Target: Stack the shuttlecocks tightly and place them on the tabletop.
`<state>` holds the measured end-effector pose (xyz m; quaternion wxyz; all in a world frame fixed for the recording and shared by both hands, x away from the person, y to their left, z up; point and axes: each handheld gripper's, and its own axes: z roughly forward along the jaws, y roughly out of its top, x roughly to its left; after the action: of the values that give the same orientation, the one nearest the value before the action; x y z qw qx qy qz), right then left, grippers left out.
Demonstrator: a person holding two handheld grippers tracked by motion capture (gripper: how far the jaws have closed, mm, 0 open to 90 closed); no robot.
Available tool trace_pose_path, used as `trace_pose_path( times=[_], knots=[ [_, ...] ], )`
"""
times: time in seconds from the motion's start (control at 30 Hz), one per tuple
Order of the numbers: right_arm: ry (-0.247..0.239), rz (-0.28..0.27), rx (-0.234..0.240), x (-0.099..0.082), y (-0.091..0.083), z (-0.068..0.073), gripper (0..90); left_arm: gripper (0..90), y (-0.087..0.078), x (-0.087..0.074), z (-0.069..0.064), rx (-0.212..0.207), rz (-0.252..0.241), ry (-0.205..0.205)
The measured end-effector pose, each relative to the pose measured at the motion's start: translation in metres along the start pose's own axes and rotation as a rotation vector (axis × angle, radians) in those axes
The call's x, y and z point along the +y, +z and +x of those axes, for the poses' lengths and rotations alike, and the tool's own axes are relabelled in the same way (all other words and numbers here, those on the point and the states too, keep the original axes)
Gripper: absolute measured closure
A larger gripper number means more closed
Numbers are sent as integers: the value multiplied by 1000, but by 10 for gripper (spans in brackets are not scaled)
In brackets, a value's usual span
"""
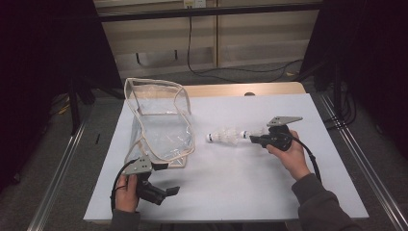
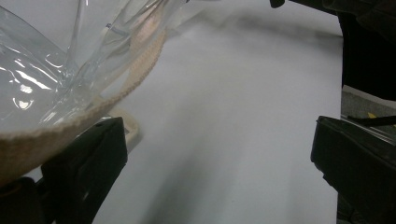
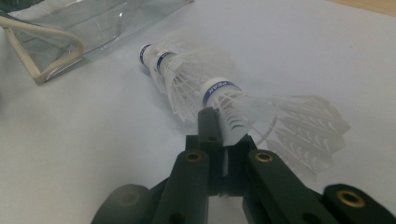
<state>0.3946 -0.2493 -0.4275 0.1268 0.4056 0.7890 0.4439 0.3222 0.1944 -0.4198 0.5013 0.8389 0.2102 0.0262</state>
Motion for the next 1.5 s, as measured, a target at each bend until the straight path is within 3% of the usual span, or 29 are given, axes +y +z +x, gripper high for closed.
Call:
trace_pose_path(
  times=[0.43, 1.5],
  knots=[
    [15, 4, 10, 1, 10, 2, 889, 37, 1, 0, 0, 0, 5, 3],
    [-29, 19, 24, 5, 25, 7, 887, 37, 1, 0, 0, -3, 1, 3]
  ],
)
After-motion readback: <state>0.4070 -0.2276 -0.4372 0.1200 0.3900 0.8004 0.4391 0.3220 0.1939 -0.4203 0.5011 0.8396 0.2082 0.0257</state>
